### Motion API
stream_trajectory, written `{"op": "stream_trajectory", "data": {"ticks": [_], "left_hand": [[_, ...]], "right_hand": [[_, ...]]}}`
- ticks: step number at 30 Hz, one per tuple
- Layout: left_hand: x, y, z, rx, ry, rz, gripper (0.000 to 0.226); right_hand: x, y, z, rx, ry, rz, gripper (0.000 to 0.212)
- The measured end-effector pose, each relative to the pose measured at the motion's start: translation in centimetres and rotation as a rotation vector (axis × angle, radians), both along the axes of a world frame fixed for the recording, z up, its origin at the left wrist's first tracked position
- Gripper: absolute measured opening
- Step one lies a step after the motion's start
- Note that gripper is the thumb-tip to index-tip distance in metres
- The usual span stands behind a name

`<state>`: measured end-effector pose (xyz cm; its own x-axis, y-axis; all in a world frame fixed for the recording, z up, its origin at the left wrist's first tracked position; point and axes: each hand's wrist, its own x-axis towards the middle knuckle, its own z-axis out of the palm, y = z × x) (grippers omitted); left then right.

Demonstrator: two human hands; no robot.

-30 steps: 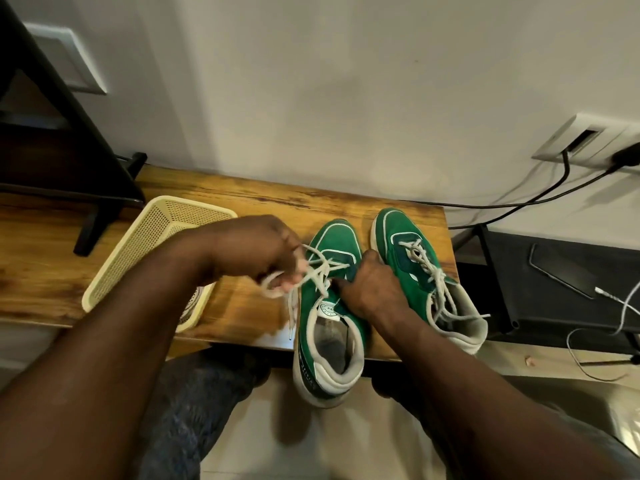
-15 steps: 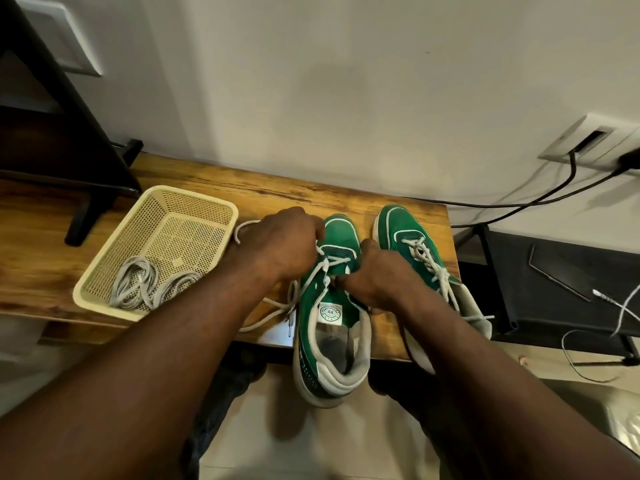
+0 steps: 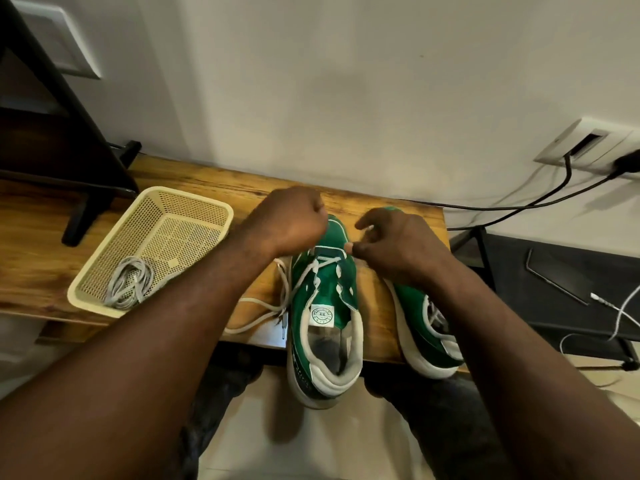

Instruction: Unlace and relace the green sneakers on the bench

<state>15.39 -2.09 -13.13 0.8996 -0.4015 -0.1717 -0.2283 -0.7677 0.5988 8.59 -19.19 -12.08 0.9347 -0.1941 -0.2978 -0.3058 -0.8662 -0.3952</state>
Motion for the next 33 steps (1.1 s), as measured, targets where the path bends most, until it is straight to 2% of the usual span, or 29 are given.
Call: {"op": "stream_trajectory", "data": {"ticks": [3, 5, 9, 11, 15, 16, 17, 19, 20, 22, 24, 25, 28, 30, 33], "left_hand": [[-0.2, 0.0, 2.1, -0.402, -0.079, 0.017, 0.007], [-0.6, -0.1, 2.7, -0.613, -0.029, -0.071, 0.007], [-1.0, 0.1, 2.5, -0.711, -0.017, -0.144, 0.009], [-1.0, 0.4, 2.8, -0.782, -0.003, -0.124, 0.009], [-0.7, 1.1, 3.8, -1.035, 0.146, -0.103, 0.016], [-0.7, 1.2, 3.8, -1.034, 0.174, -0.094, 0.016], [-0.7, 1.1, 3.7, -0.972, 0.165, -0.08, 0.016], [-0.7, 1.0, 3.0, -0.74, 0.094, -0.085, 0.015], [-0.7, 0.8, 2.6, -0.648, 0.086, -0.102, 0.015], [-0.9, 0.5, 2.2, -0.594, 0.141, -0.126, 0.014], [-1.0, 0.4, 2.1, -0.62, 0.183, -0.142, 0.015], [-1.0, 0.4, 2.2, -0.642, 0.193, -0.145, 0.015], [-0.9, 0.5, 2.5, -0.757, 0.258, -0.141, 0.017], [-1.0, 0.6, 2.7, -0.85, 0.341, -0.167, 0.016], [-1.2, 1.0, 3.2, -1.025, 0.525, -0.251, 0.023]], "right_hand": [[0.1, 0.8, 0.6, 0.215, -0.195, 0.004, 0.05], [0.2, 1.3, 1.0, 0.334, -0.307, 0.01, 0.044], [0.7, 1.4, 1.6, 0.383, -0.392, 0.038, 0.018], [1.1, 0.5, 1.3, 0.338, -0.351, -0.048, 0.016], [2.2, -2.2, -0.3, -0.041, -0.173, -0.048, 0.013], [2.1, -2.3, -0.2, -0.044, -0.144, -0.024, 0.015], [1.8, -2.1, 0.1, -0.019, -0.142, 0.004, 0.026], [1.1, -1.5, 0.9, 0.059, -0.242, 0.089, 0.053], [0.8, -0.9, 1.4, 0.114, -0.315, 0.141, 0.059], [0.4, -0.4, 1.6, 0.235, -0.411, 0.233, 0.049], [0.6, -0.4, 1.3, 0.271, -0.416, 0.219, 0.024], [0.9, -0.7, 1.0, 0.241, -0.398, 0.178, 0.019], [1.6, -1.9, 0.0, 0.048, -0.216, 0.091, 0.02], [1.7, -2.5, -0.8, 0.022, -0.113, 0.062, 0.019], [1.6, -2.6, -1.0, 0.013, -0.112, 0.01, 0.018]]}}
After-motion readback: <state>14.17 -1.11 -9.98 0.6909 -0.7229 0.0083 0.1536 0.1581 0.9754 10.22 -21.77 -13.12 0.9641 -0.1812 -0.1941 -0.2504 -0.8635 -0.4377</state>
